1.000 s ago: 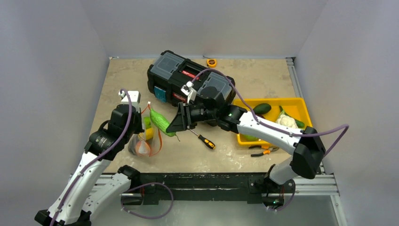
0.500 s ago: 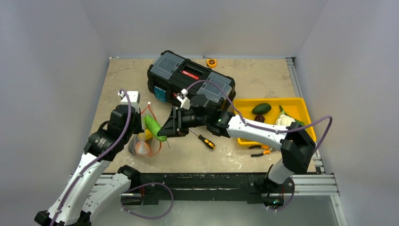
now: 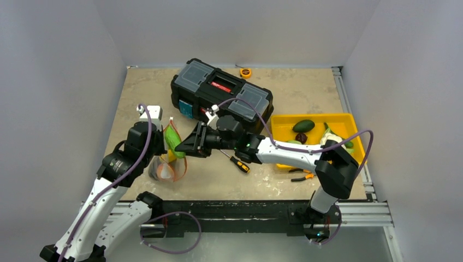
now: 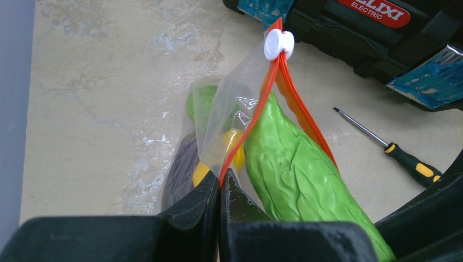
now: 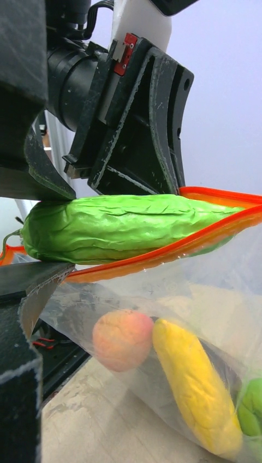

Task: Place the food in the zip-top bag and seal the zipper

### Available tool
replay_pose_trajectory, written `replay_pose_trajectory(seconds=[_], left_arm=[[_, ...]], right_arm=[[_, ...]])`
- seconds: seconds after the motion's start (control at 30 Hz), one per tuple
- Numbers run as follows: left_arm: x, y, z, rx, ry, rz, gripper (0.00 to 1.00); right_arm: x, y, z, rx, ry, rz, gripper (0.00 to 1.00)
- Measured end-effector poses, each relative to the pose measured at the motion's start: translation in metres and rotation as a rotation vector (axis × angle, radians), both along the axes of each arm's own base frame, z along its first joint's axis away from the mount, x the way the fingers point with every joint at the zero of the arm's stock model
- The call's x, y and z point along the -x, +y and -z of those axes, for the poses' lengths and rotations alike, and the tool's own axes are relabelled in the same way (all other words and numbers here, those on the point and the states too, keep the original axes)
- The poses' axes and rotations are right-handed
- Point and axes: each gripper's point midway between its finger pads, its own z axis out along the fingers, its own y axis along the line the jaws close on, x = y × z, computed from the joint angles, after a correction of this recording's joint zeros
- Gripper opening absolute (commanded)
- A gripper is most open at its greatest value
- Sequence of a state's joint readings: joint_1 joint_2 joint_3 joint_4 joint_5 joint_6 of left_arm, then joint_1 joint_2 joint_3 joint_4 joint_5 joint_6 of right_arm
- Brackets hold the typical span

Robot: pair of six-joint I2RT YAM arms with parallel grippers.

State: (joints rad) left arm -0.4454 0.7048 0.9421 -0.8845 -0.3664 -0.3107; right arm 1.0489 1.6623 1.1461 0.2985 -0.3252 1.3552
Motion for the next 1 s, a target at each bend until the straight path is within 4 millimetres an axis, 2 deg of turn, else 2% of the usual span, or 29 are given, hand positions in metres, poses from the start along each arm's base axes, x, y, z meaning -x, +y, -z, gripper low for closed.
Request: replay_pose_trajectory(seconds=[0.23, 0.47, 0.53, 1.0], left_arm=[[0.0, 0.0, 0.0, 0.0, 0.0, 0.0, 0.0], [0.0, 0.0, 0.0, 0.001, 0.0, 0.001, 0.0], [0.0, 0.0, 0.0, 0.001, 0.0, 0.001, 0.0], [0.0, -0.001, 0.0, 0.002, 0.001, 0.003, 0.0]], right_arm=[[-0.004, 0.004, 0.0, 0.003, -0.024, 0.059, 0.28], [-0.012, 0.01, 0.003, 0.035, -0.091, 0.097, 0.55], [-0.012, 0.011, 0.004, 0.048, -0.115, 0.097, 0.6], [-0.013, 0.009, 0.013, 0.134, -0.267, 0.098, 0.61]])
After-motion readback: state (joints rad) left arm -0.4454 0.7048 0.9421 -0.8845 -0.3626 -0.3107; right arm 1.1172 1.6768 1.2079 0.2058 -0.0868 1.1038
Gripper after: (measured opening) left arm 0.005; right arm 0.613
